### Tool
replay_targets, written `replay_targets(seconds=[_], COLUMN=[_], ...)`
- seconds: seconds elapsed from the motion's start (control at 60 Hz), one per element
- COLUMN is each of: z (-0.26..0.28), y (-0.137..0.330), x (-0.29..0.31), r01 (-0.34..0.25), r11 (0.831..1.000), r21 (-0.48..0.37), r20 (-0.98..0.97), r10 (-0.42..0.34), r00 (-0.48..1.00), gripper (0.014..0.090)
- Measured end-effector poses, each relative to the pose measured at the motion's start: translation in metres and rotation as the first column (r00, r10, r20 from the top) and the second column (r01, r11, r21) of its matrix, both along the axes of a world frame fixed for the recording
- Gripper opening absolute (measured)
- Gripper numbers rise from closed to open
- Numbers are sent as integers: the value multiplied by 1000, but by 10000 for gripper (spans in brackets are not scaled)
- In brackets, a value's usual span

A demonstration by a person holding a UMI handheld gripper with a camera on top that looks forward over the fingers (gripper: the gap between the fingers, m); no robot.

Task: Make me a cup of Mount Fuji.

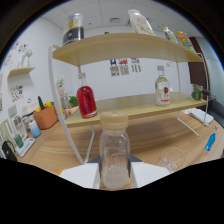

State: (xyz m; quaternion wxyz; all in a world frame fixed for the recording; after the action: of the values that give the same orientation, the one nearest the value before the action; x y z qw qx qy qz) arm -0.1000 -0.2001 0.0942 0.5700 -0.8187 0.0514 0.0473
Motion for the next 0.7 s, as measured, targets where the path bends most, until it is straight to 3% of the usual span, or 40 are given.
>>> replay_targets(seconds=[0.15, 0.317, 0.7], z=[-23, -46, -47], y=[3, 2, -18], x=[2, -2, -4], r01=[11, -17, -28], r11=[999, 995, 995], r21=[-34, -102, -95], r20=[96, 118, 124], r10=[-8, 29, 39], r00=[995, 993, 992], gripper=[404, 412, 451])
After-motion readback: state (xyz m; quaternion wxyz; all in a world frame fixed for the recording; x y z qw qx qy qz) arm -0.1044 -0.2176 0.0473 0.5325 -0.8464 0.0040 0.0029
